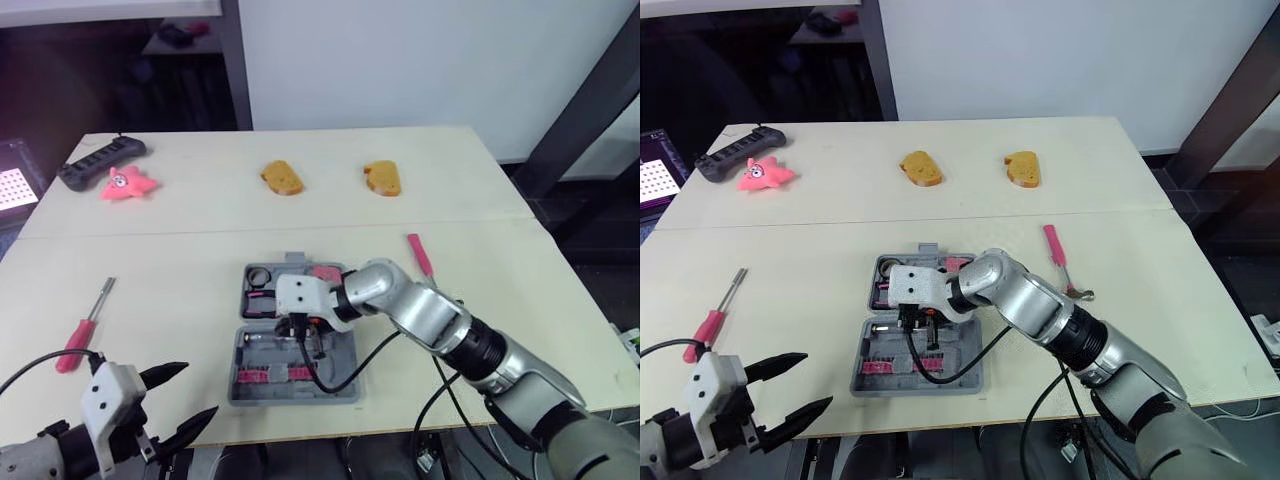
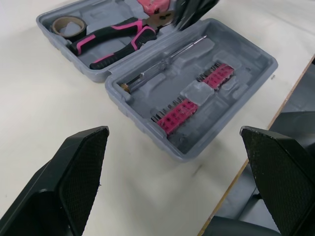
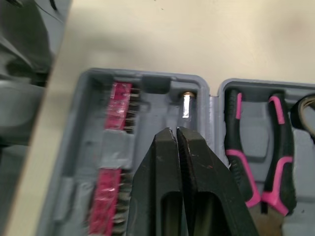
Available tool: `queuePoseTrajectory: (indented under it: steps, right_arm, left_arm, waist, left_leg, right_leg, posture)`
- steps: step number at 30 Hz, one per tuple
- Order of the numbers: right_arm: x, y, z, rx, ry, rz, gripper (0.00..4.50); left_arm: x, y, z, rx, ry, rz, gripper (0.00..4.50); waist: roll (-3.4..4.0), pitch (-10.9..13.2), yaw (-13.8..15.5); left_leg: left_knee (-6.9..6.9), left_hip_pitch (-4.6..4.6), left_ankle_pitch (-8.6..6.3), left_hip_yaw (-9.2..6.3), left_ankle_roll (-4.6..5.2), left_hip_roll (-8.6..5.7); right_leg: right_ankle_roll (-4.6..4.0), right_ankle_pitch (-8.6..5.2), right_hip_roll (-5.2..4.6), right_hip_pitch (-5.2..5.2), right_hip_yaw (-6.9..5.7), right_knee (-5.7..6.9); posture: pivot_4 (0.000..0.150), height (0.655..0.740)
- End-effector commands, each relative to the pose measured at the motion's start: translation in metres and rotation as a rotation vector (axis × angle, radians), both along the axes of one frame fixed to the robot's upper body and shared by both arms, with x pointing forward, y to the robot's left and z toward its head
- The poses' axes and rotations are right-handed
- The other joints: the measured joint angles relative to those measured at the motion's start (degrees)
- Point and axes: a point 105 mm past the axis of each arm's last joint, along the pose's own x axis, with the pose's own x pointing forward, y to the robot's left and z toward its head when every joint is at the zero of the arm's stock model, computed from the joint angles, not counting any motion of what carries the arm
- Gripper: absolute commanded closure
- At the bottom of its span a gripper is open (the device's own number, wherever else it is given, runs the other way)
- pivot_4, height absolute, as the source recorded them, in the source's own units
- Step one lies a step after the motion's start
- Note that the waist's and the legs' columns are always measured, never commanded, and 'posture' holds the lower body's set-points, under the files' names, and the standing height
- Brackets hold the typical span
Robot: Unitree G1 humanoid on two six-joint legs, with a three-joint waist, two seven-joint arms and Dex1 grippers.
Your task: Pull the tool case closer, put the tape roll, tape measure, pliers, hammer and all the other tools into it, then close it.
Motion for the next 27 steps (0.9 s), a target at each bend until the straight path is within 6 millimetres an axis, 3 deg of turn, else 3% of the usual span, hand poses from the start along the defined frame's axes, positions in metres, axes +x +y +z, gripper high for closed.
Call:
queuePoseTrajectory:
  steps: [1,16,27]
  right_arm:
    - [0.001,0.007,-0.001,0.023,-0.028,0.000,4.45]
    - [0.017,-0.004,-0.041,-0.077,-0.010,-0.100,4.45]
    - [0.014,-0.006,-0.047,-0.080,-0.006,-0.074,4.45]
  left_arm:
    - [0.001,0.005,0.007,0.012,-0.018,-0.006,0.00]
    - [0.004,0.011,0.011,0.033,-0.019,-0.012,0.00]
    - [0.005,0.012,0.010,0.034,-0.019,-0.011,0.00]
  waist:
    - [0.00,0.00,0.09]
    - [0.00,-0.01,0.10]
    - [-0.01,-0.01,0.13]
  left_leg:
    - [0.01,0.00,0.00,0.01,0.00,0.00]
    - [0.01,0.06,0.01,0.00,-0.02,0.00]
    - [-0.05,0.56,0.01,0.00,-0.02,-0.01]
  right_leg:
    - [-0.06,-0.03,-0.01,0.00,0.01,0.00]
    - [-0.06,-0.03,-0.01,0.07,-0.01,0.00]
    - [-0.07,-0.05,-0.01,0.55,-0.01,-0.01]
  posture:
    - [0.150,0.7080]
    - [0.150,0.7080]
    - [0.150,0.7080]
